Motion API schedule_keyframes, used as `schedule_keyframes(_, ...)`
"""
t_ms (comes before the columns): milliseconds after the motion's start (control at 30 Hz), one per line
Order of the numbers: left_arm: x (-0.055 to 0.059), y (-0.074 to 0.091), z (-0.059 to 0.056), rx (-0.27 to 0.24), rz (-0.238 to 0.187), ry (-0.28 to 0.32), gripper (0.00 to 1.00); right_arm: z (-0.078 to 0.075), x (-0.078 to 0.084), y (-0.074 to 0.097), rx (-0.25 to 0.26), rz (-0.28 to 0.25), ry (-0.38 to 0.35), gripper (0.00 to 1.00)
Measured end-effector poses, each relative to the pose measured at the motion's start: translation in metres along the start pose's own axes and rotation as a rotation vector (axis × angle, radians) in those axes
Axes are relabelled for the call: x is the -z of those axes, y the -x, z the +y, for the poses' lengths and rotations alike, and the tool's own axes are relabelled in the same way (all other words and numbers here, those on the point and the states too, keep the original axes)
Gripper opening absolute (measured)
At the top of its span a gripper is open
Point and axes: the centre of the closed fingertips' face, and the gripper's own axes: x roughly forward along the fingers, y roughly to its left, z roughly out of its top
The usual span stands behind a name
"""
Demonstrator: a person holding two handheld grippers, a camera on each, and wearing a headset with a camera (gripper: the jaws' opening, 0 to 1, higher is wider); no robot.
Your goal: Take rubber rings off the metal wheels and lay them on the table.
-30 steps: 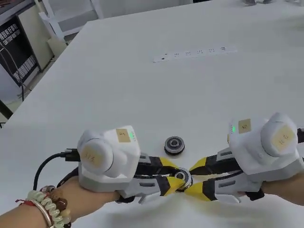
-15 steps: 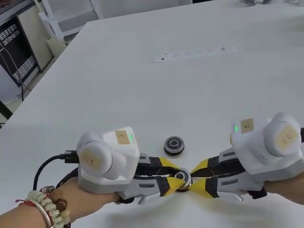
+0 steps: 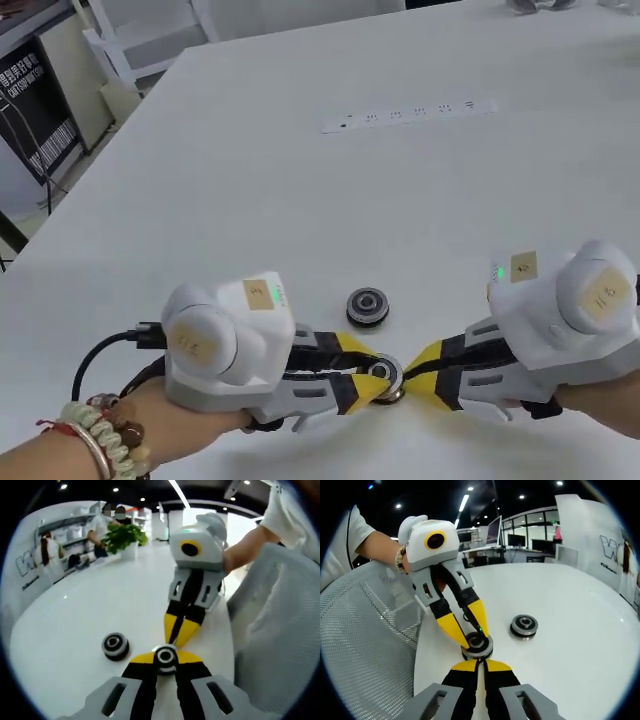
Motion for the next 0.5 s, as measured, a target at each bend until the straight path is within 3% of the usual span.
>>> schedule_keyframes(133,0.0000,-0.0001,0.0001,0.001,0.000,-0.003,0.15,-0.0028,-0.0003,-0.0003,0.019,-0.010,-0.060,0.00)
schedule_keyframes(367,0.0003,-0.0004,-0.0004,0.005,0.004,-0.055,0.15,-0.0076,0.0002,0.0006,-0.014,-0.092,-0.425,0.00)
schedule_keyframes(433,0.0004,-0.0004,-0.0002,0.006,0.002,-0.051,0.15,-0.0085,-0.0001,0.0027,-0.034,-0.121,-0.502,0.00)
schedule_keyframes(500,0.0004,-0.0003,-0.0004,0.008,0.002,-0.054,0.15,-0.0077,-0.0013,0.0044,-0.053,-0.144,-0.534,0.00)
